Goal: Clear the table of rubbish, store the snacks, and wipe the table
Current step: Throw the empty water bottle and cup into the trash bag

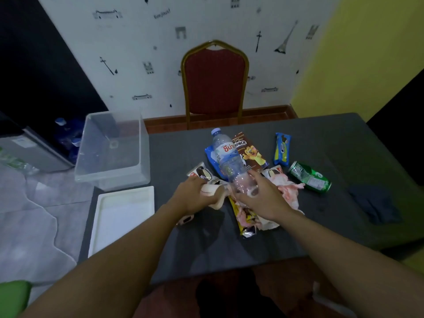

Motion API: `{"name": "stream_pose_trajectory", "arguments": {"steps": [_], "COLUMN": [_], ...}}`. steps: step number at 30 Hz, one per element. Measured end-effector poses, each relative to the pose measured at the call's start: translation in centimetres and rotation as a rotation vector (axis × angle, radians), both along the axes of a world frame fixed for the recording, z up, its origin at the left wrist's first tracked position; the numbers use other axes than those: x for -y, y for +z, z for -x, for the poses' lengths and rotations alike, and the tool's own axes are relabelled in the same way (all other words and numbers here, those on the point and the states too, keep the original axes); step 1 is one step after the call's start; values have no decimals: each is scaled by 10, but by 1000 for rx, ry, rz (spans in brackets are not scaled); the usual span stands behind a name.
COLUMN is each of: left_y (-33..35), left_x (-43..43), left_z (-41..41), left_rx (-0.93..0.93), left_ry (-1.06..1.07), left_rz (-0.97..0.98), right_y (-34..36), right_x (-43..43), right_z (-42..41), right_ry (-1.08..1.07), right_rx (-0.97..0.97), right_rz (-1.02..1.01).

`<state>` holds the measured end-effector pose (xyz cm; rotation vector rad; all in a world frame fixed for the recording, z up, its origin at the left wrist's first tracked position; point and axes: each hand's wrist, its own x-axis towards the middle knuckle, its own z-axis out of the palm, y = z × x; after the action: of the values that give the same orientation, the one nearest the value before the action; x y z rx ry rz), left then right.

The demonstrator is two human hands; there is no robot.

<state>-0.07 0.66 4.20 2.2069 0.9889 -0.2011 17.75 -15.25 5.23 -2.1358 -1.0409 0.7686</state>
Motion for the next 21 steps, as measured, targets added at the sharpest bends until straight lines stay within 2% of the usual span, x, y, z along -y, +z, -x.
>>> {"name": "stream_pose_trajectory", "arguments": {"steps": [5, 10, 21], "left_y": [12, 28, 58], "left_x": [-5, -9, 5], "left_z": [1, 2, 16], "left_rx": [140, 249, 213], "left_ry": [298, 467, 698], "left_rz": [43, 117, 180], "right_y": [13, 25, 41], "right_x": [-19, -47, -99], "right_z": [-10, -16, -5], "right_ry": [82, 190, 506], "right_rx": [-8, -10, -79], "right_rz": [-11, -76, -147]}}
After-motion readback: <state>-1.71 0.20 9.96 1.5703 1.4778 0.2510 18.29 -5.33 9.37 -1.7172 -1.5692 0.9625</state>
